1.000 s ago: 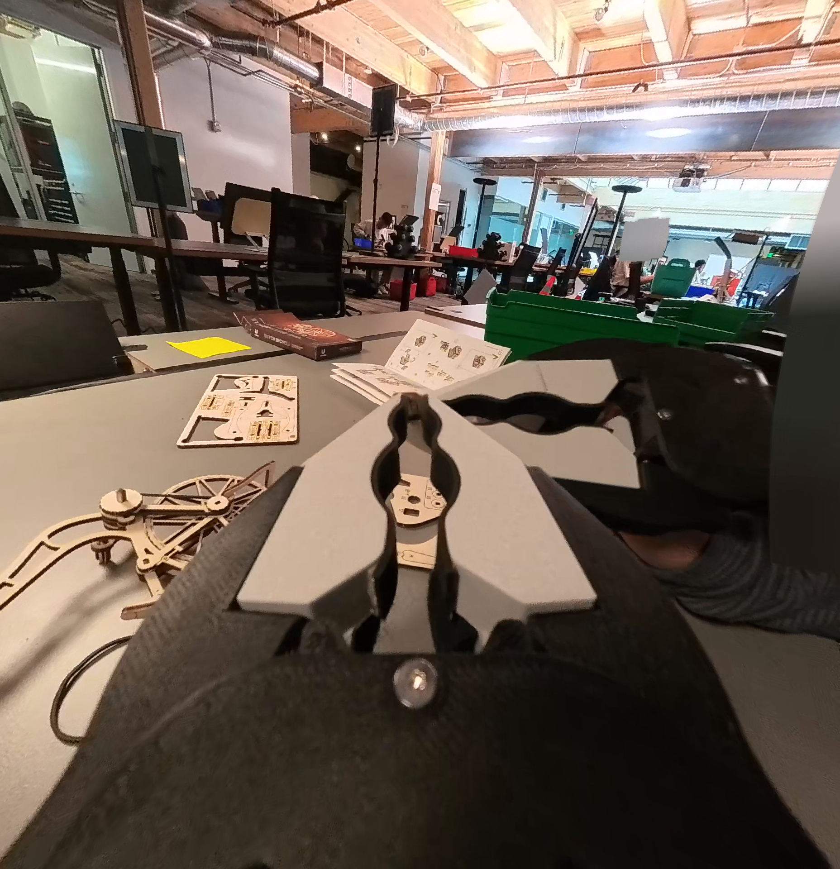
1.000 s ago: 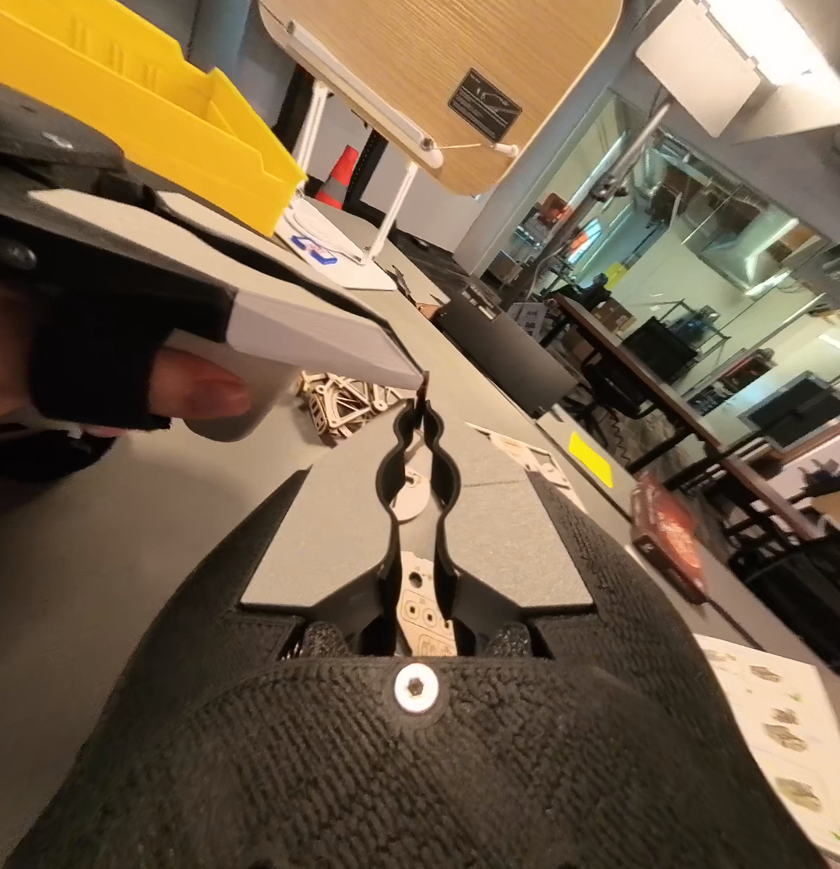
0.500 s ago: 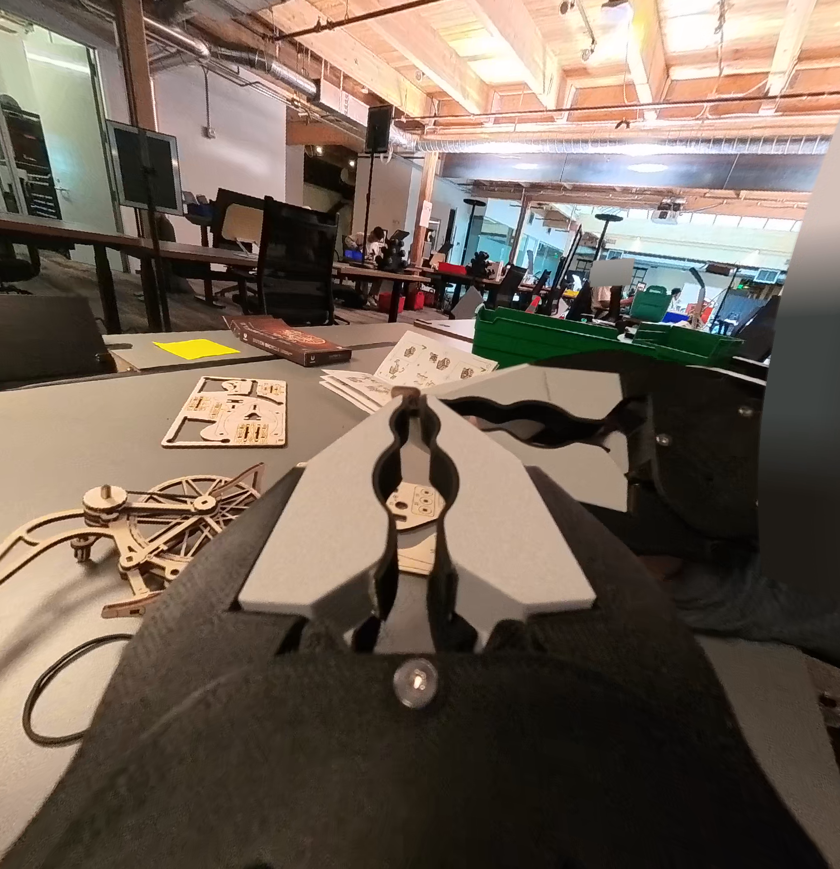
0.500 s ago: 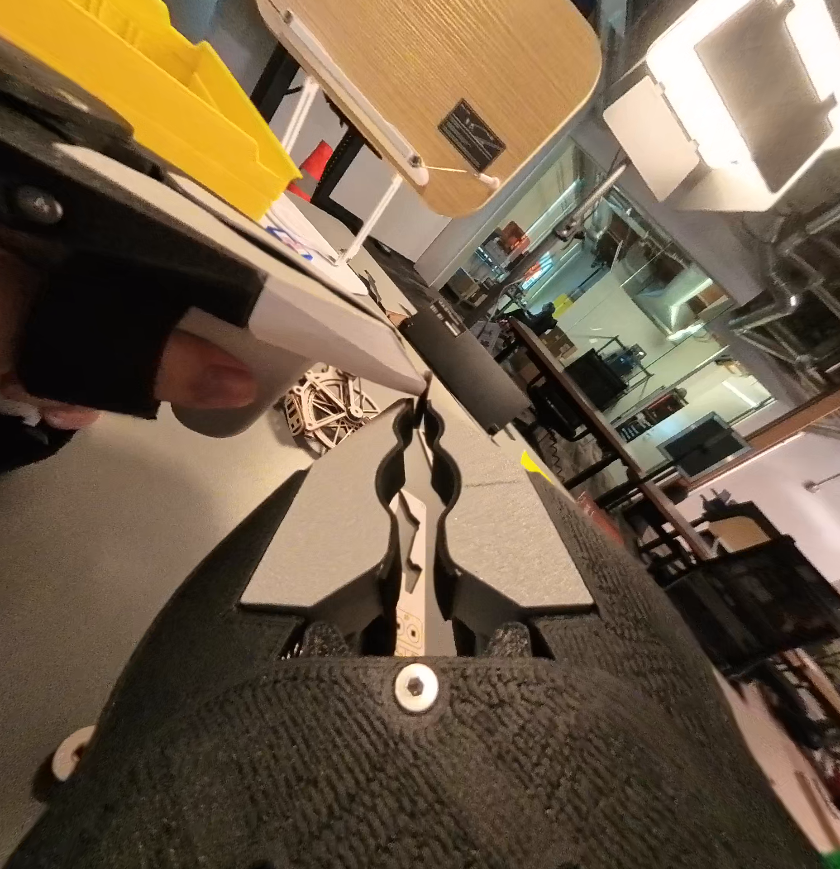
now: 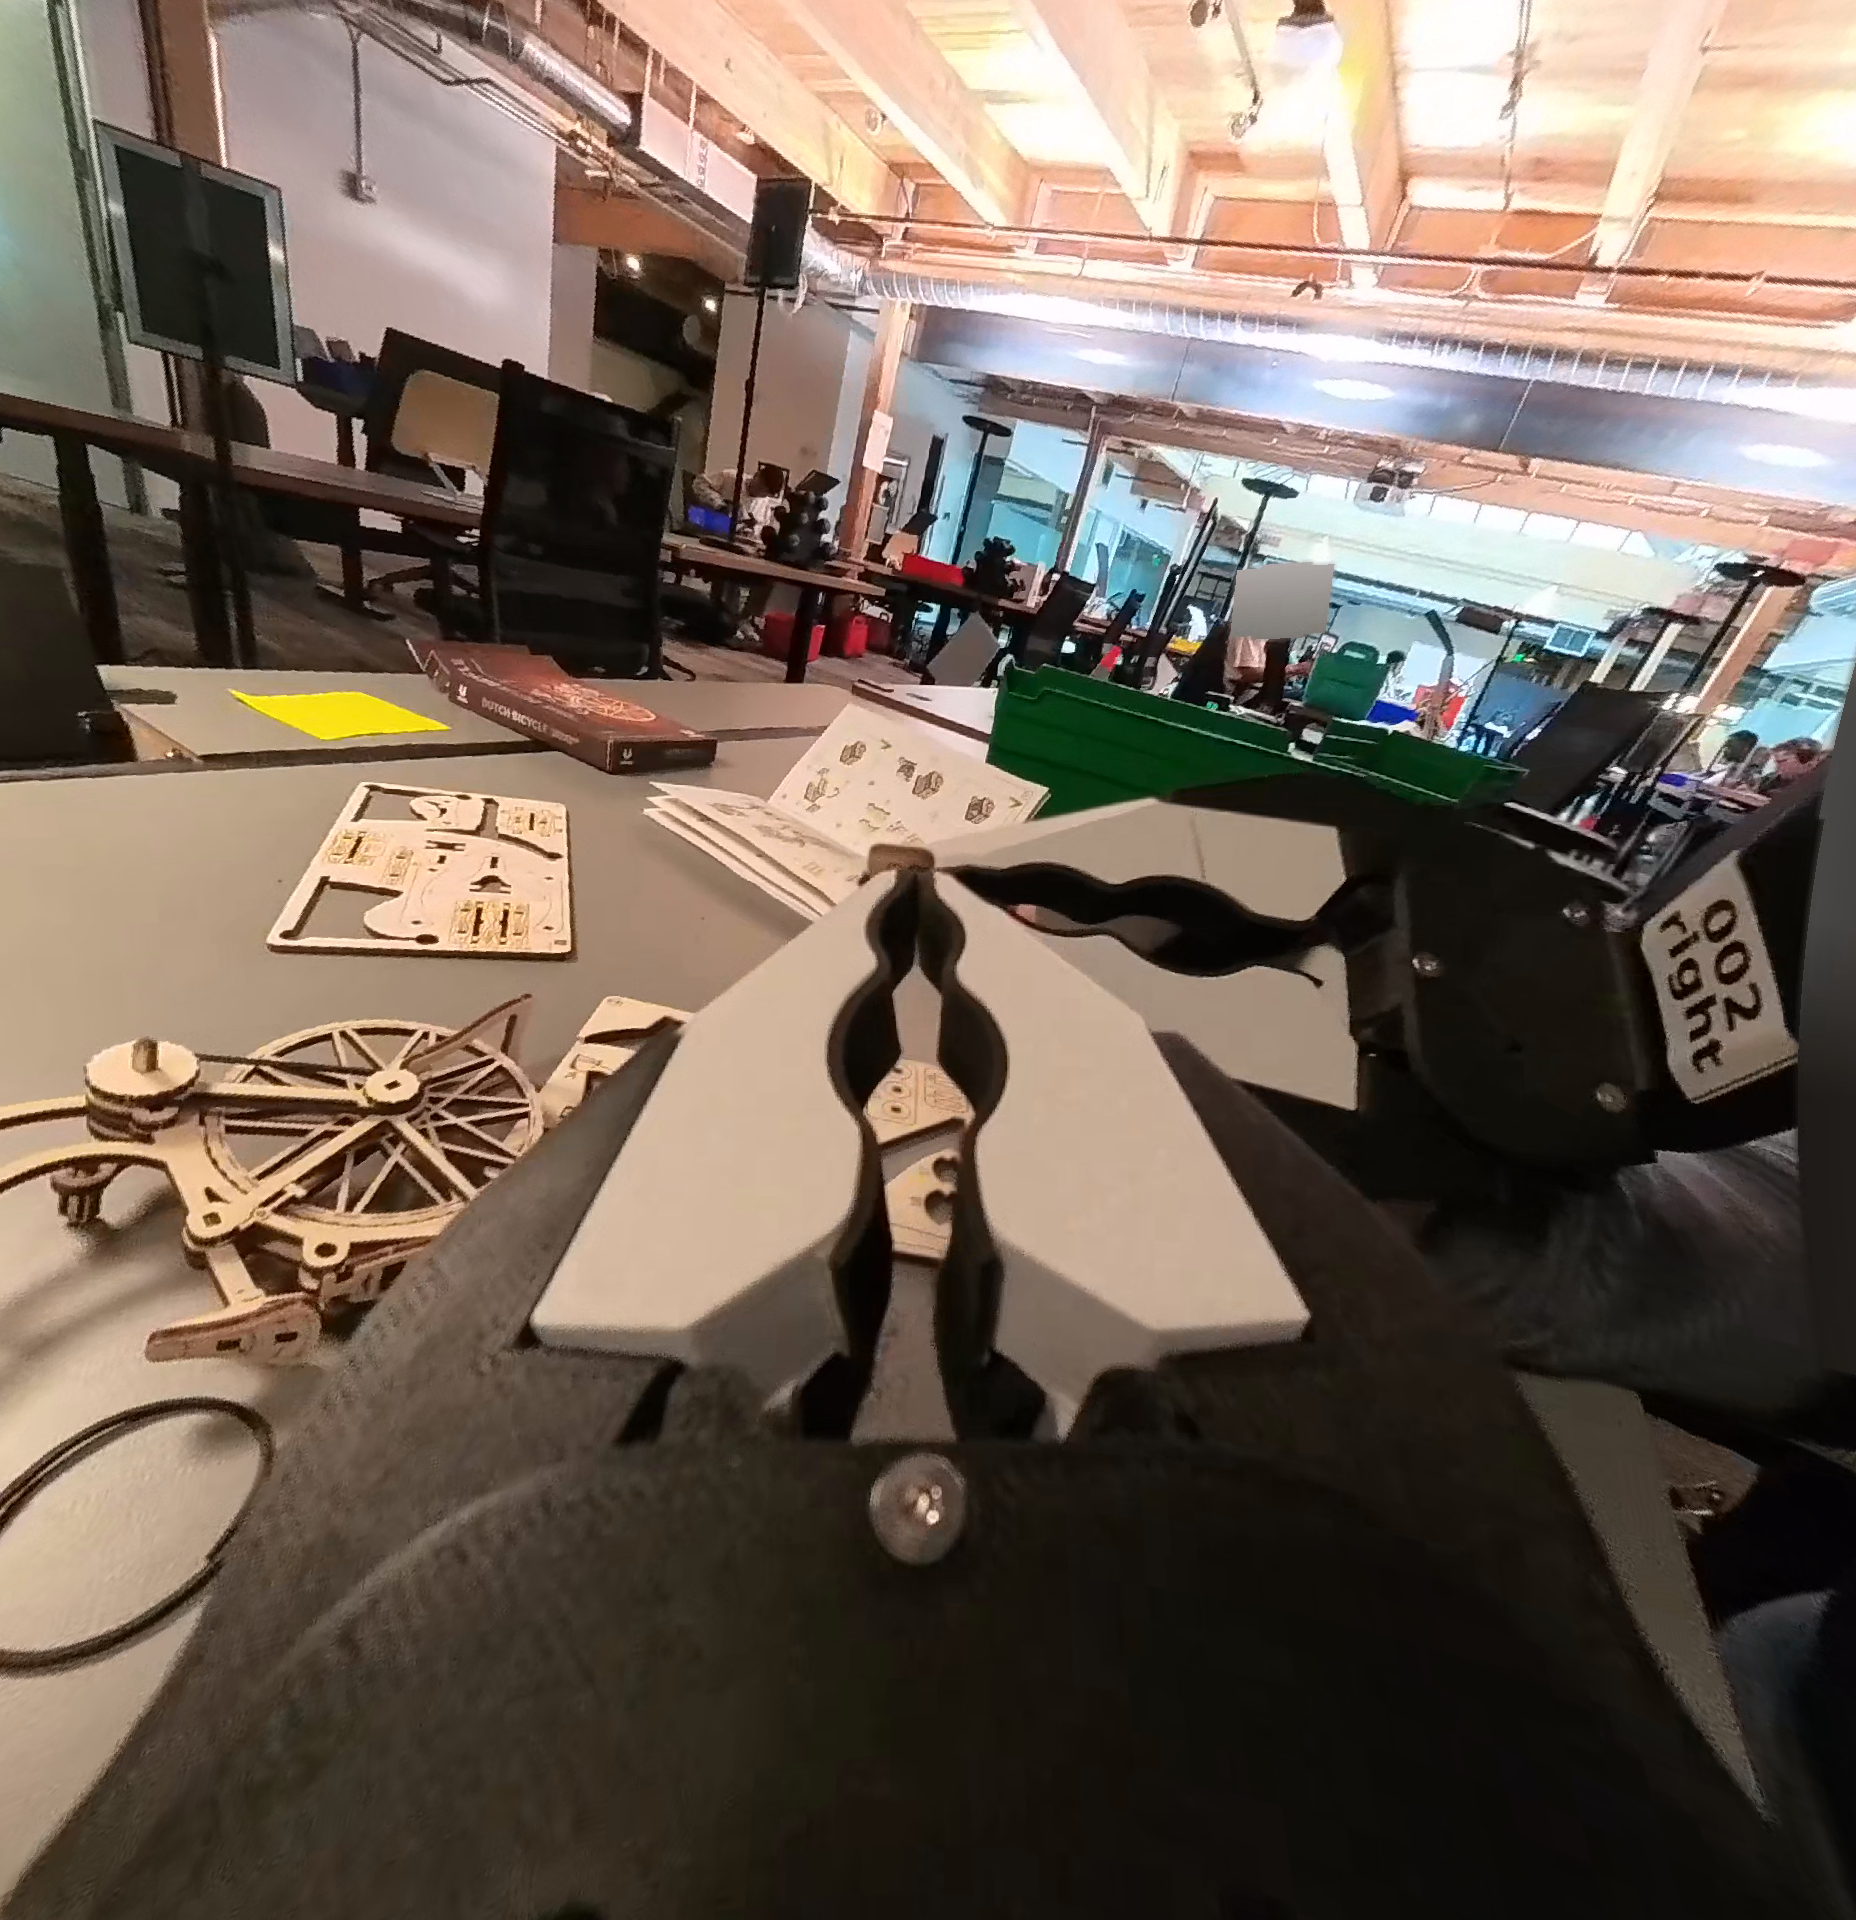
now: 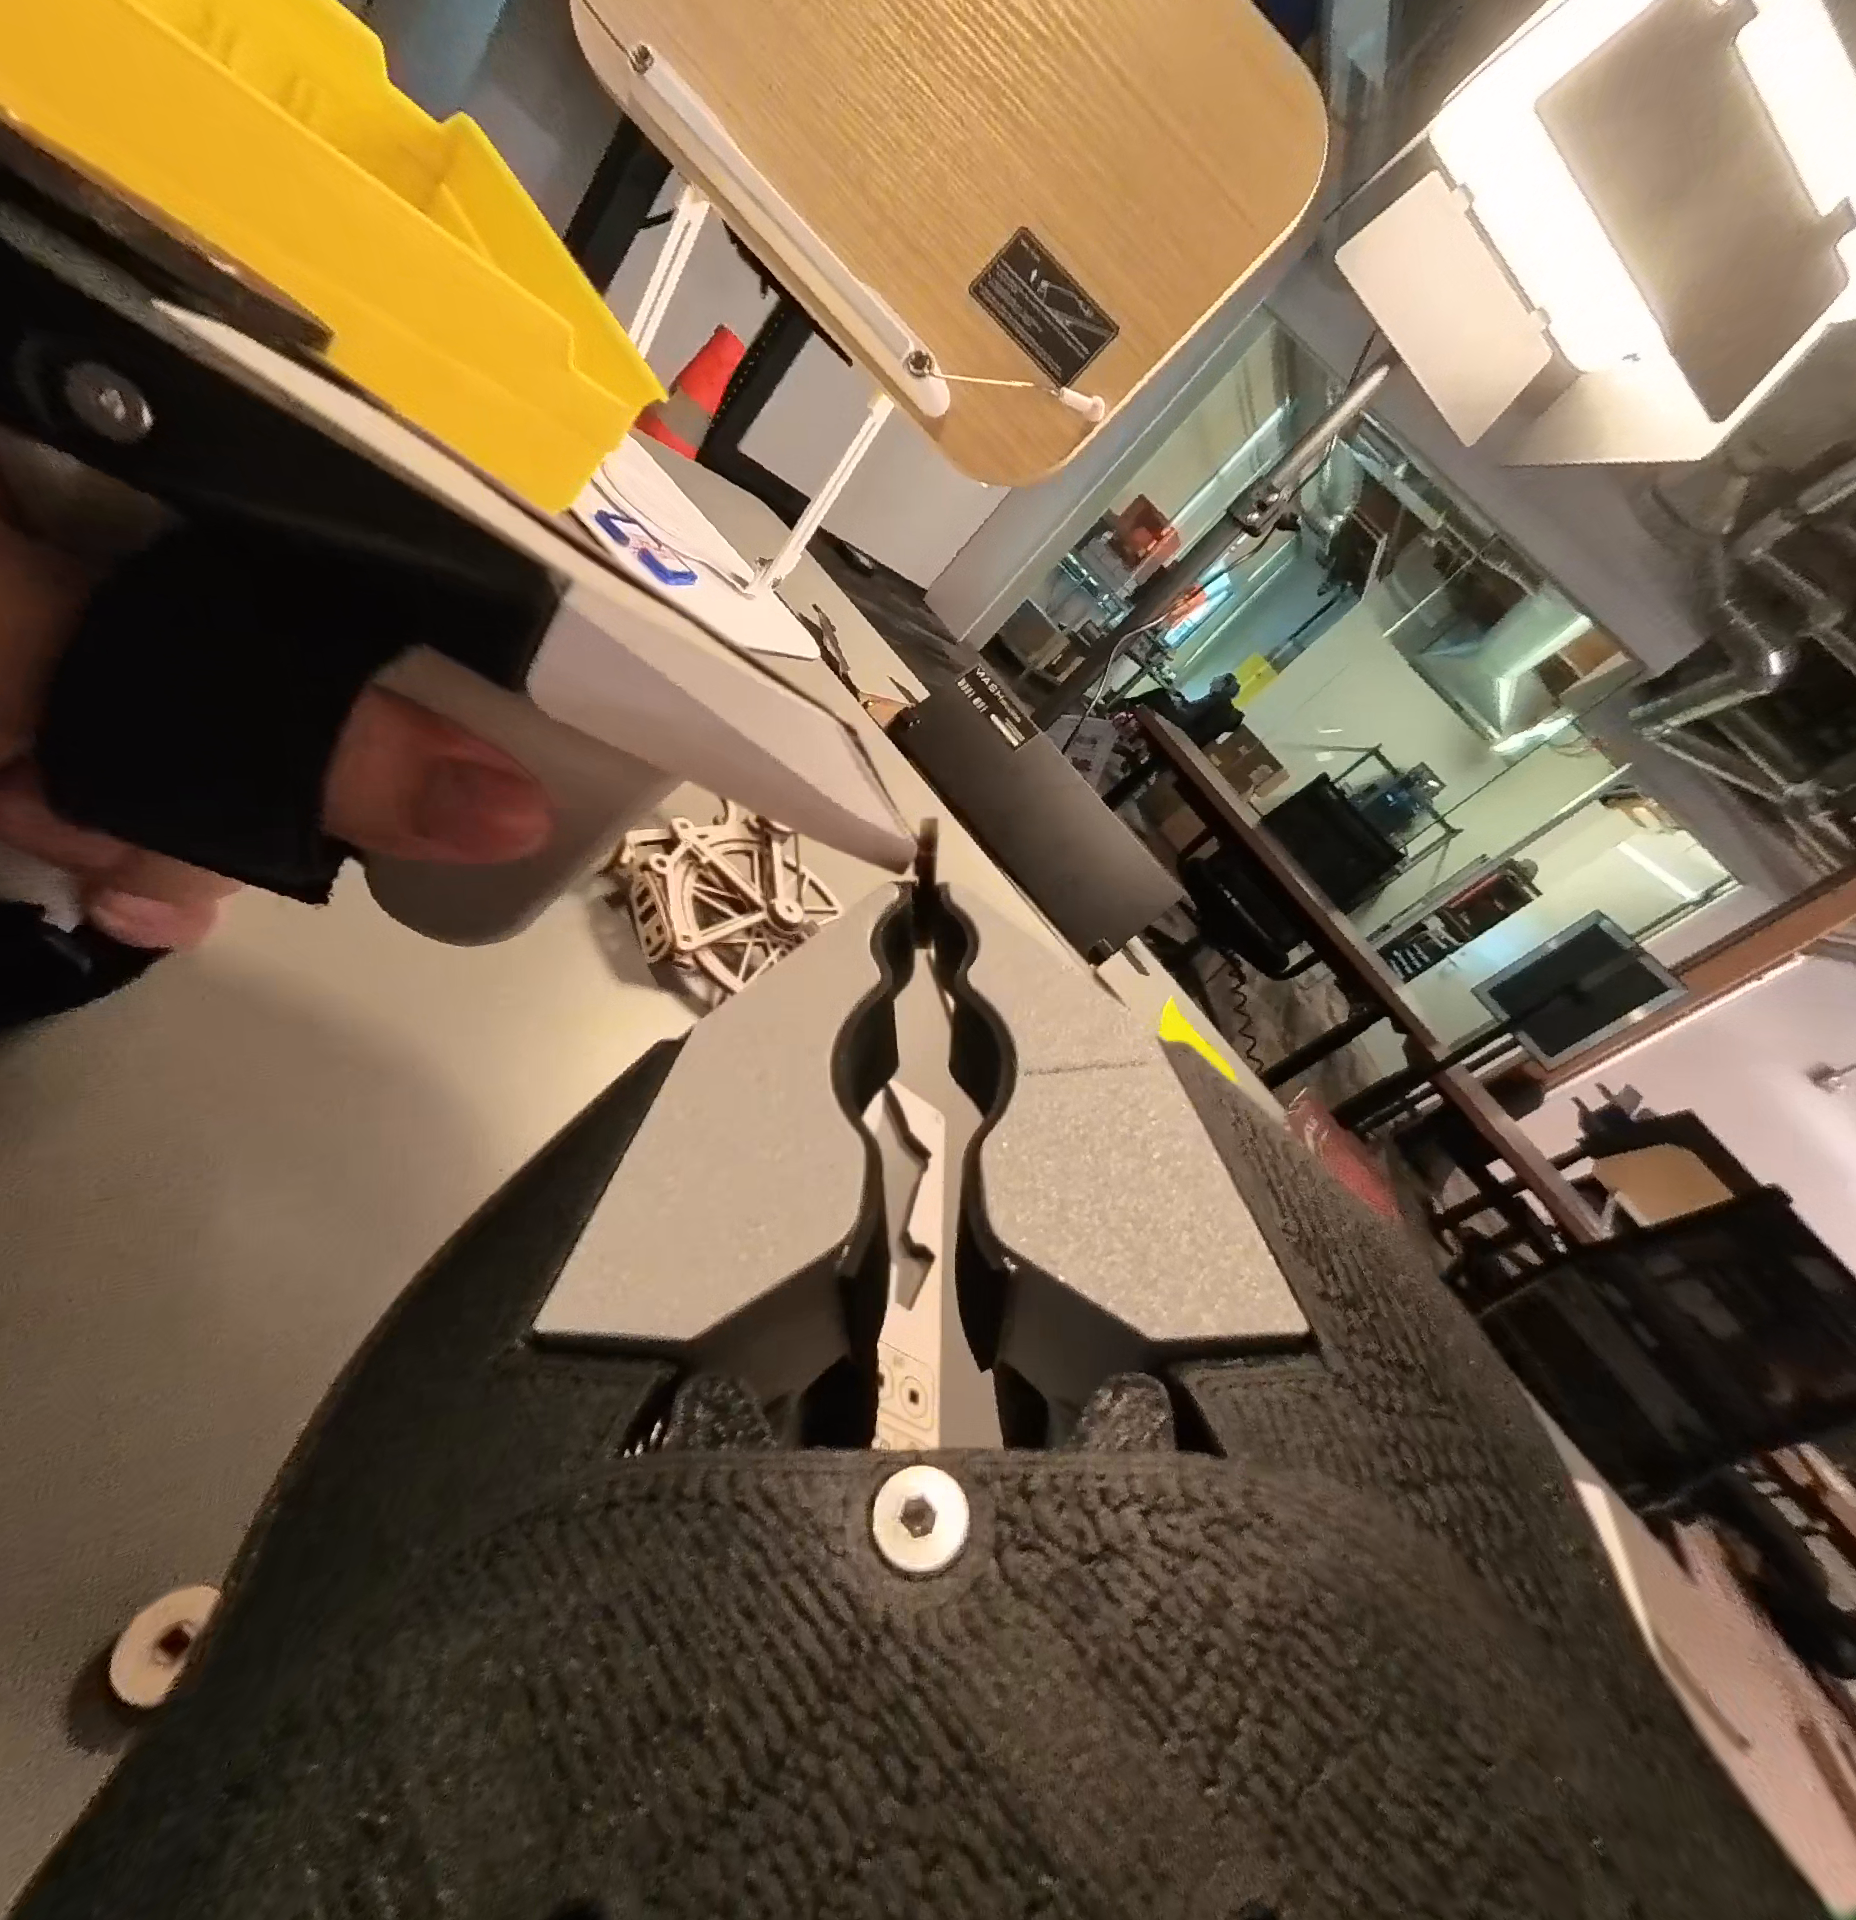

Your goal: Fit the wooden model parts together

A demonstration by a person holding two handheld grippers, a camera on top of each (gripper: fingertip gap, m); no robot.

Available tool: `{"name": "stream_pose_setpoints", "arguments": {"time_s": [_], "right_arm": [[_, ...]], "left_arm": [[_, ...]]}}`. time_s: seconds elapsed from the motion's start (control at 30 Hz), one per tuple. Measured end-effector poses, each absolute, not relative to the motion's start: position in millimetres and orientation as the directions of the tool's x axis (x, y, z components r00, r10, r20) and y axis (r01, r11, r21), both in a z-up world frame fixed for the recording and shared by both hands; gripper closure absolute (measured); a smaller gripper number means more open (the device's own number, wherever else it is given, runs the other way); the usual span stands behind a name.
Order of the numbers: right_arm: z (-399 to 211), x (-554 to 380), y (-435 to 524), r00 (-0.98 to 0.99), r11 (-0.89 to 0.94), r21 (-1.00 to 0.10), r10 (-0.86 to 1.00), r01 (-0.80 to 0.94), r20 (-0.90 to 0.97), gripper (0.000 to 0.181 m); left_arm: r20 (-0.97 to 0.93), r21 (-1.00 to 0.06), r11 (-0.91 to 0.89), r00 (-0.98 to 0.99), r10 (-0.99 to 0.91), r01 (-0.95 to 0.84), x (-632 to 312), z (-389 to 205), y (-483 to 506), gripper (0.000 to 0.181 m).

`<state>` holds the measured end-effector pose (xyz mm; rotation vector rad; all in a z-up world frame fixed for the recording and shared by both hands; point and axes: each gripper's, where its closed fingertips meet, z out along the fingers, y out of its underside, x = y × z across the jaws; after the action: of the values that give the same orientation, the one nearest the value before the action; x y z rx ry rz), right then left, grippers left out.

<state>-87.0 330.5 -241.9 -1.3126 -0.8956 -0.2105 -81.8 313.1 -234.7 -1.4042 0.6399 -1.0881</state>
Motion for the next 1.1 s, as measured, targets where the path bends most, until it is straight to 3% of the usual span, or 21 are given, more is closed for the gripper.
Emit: {"name": "stream_pose_setpoints", "arguments": {"time_s": [0.5, 0.63, 0.83, 0.93, 1.1], "right_arm": [[-242.3, -82.8, 333.5, 0.72, 0.252, -0.827, 0.407, 0.503, 0.562, 0.181], [-238.9, -79.5, 334.4, 0.785, 0.173, -0.941, 0.518, 0.292, 0.339, 0.181], [-223.5, -74.1, 331.2, 0.77, 0.119, -0.993, 0.634, -0.005, 0.071, 0.181], [-215.8, -74.5, 327.3, 0.656, 0.013, -0.97, 0.739, -0.241, -0.154, 0.181], [-212.7, -53.6, 336.5, 0.47, -0.21, -0.819, 0.732, -0.533, -0.494, 0.181]], "left_arm": [[0.174, -0.98, -0.113, 0.44, -0.881, 0.162, -77.6, -237.3, 311.8, 0.181], [0.187, -0.965, -0.079, 0.449, -0.874, 0.249, -85.8, -227.1, 314.5, 0.181], [0.228, -0.948, -0.09, 0.455, -0.861, 0.305, -93.6, -223.4, 320.4, 0.171], [0.215, -0.949, -0.064, 0.484, -0.848, 0.31, -98.0, -221.6, 323.3, 0.165], [0.186, -0.949, -0.023, 0.502, -0.845, 0.313, -101.4, -218.0, 321.6, 0.162]]}}
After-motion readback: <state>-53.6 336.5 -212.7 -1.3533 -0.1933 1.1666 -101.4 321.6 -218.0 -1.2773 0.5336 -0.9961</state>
